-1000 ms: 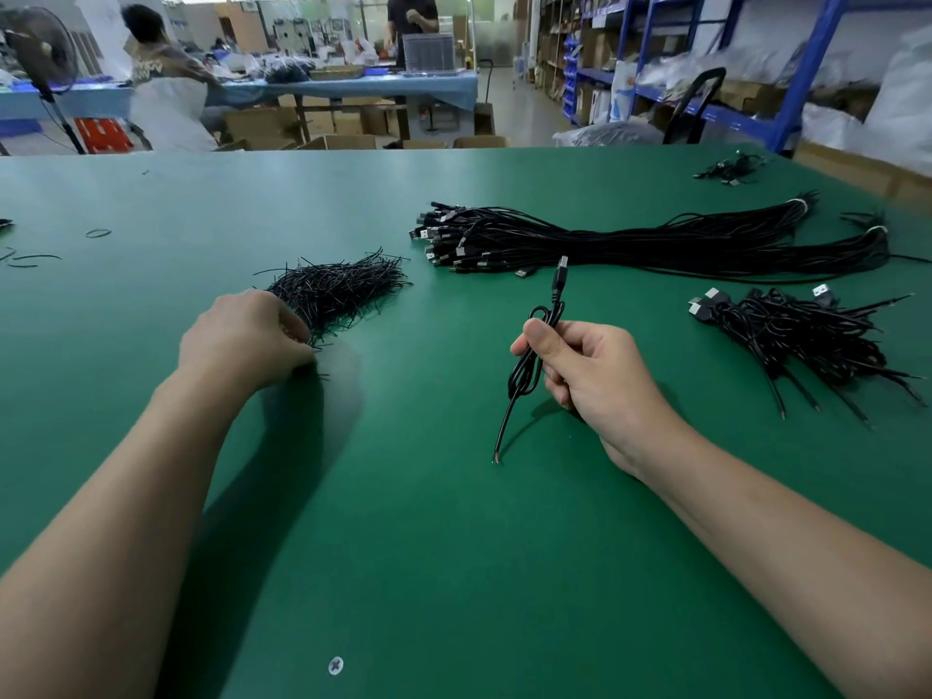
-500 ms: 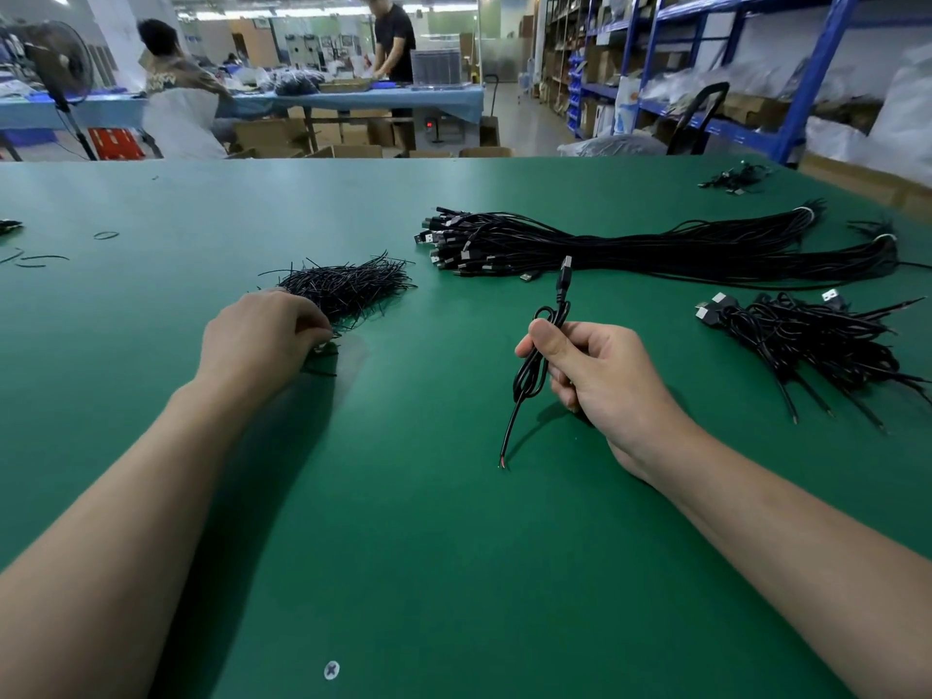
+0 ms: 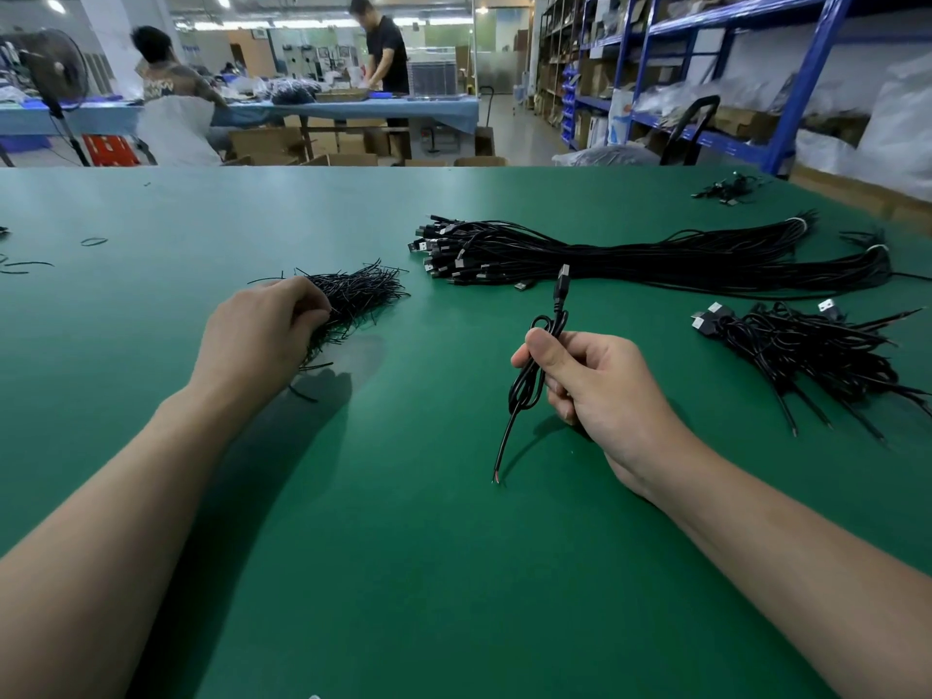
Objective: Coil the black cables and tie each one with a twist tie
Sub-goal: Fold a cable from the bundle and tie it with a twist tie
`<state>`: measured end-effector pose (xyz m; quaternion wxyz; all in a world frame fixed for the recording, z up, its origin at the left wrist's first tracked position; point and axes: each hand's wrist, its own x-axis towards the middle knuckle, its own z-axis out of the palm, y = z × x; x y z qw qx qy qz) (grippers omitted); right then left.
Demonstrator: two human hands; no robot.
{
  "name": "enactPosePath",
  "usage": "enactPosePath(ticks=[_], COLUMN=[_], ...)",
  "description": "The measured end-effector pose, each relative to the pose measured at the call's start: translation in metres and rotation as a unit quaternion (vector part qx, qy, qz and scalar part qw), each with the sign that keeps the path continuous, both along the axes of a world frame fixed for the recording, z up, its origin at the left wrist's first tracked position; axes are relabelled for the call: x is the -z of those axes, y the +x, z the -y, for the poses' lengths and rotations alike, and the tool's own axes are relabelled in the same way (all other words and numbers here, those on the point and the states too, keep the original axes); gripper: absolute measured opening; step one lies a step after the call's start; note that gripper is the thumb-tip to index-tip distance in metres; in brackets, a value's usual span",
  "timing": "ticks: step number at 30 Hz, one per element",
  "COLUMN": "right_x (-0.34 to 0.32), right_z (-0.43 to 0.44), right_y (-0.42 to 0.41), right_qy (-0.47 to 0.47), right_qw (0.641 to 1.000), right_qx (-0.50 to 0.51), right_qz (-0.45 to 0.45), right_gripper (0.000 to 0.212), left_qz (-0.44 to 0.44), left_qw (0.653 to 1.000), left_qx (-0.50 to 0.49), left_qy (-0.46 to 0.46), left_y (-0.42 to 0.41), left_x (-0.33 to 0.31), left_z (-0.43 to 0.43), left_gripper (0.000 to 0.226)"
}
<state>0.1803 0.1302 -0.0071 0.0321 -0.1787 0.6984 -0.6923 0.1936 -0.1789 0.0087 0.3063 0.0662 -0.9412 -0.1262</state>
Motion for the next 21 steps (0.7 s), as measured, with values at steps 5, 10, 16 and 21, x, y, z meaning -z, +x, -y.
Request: enactPosePath(ticks=[5, 10, 16, 21], right_x=[-0.001, -0.001, -0.001, -0.001], right_z=[0.000, 0.000, 0.000, 0.000], right_y=[0.001, 0.001, 0.002, 0.001], right_qy=[0.002, 0.003, 0.006, 0.008], right_qw=[1.000, 1.000, 1.000, 1.000], right_qx=[-0.004, -0.006, -0.008, -0.010], right_qz=[0.002, 0.000, 0.000, -0.002], right_gripper=[0.034, 0.035, 0.032, 0.035], left_qz=[0.024, 0.040, 0.024, -0.038], left_qw=[0.999, 0.998, 0.999, 0.997], left_qx=[0.020, 0.030, 0.022, 0.064], left_qy=[0.018, 0.029, -0.011, 0.028], left_y=[0.003, 0.006, 0.007, 0.008], left_x=[-0.001, -0.003, -0.002, -0.006], left_z=[0.000, -0.002, -0.012, -0.017], left_gripper=[0.014, 0.028, 0.021, 0.014])
